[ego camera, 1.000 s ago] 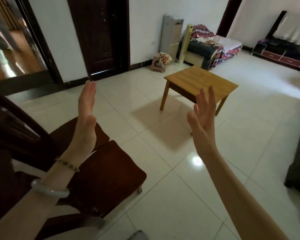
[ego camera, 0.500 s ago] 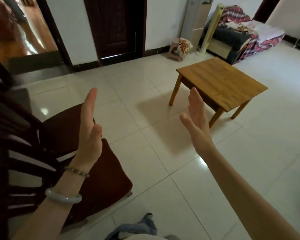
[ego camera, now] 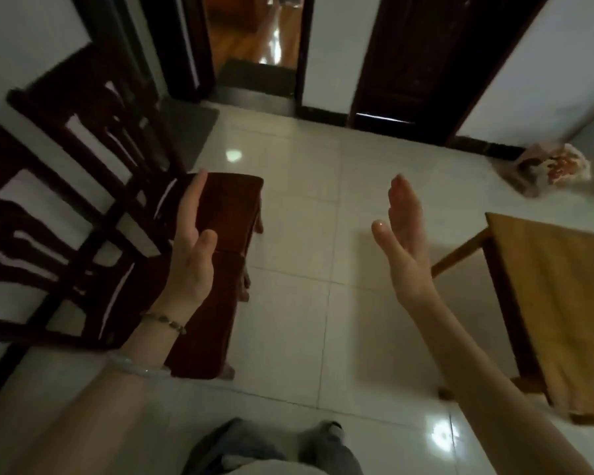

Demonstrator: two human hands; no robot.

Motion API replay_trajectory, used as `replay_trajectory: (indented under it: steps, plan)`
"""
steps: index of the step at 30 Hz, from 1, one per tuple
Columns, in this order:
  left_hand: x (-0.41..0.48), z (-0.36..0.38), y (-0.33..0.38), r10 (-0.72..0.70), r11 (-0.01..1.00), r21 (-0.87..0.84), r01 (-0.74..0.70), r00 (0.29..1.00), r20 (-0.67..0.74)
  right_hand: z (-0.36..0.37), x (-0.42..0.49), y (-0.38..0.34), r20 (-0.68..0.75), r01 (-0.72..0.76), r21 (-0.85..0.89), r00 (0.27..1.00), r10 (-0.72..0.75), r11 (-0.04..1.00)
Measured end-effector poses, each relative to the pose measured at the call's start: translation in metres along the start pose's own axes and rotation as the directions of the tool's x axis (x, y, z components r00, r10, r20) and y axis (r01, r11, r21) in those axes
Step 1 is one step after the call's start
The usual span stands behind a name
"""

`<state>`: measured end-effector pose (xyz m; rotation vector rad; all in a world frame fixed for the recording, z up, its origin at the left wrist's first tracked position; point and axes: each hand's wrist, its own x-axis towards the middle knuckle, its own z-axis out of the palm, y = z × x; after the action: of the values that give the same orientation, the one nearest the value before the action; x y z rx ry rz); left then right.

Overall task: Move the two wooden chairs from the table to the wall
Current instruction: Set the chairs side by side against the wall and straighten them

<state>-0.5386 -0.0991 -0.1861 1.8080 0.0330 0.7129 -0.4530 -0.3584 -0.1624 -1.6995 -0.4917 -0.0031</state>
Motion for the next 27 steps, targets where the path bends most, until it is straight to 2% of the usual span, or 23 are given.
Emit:
replay_trajectory:
  steps: [4,6,8,11,13,16,22,27]
  plan:
    - [-0.011,0.022,0.012,-0.068,0.997,0.017,0.073,0.974,-0.215,-0.017,0.048,0.012,0.247,0.041,-0.020,0.968,-0.035,0.999]
    - [-0.012,0.021,0.011,-0.131,0.990,0.006,0.138,0.948,-0.289,-0.014,0.068,0.018,0.319,0.066,0.009,0.945,-0.066,0.998]
    - [-0.015,0.018,0.009,-0.100,0.982,0.112,0.155,0.916,-0.387,-0.002,0.097,0.026,0.421,0.091,0.073,0.900,-0.114,0.993]
    - [-0.017,0.015,0.005,-0.037,0.951,0.262,0.164,0.902,-0.430,0.018,0.130,0.034,0.503,0.098,0.160,0.848,-0.166,0.982]
    - [-0.013,0.013,-0.006,-0.005,0.932,0.310,0.188,0.861,-0.509,0.034,0.156,0.040,0.560,0.115,0.239,0.795,-0.234,0.964]
    - [0.002,0.007,-0.018,-0.036,0.933,0.253,0.257,0.763,-0.645,0.061,0.197,0.048,0.620,0.163,0.295,0.717,-0.319,0.941]
    - [0.047,0.002,-0.027,0.064,0.844,0.425,0.327,0.725,-0.686,0.105,0.279,0.049,0.711,0.078,0.357,0.624,-0.325,0.931]
    - [0.080,-0.010,-0.040,0.048,0.799,0.409,0.442,0.630,-0.775,0.164,0.336,0.050,0.767,0.067,0.359,0.547,-0.335,0.931]
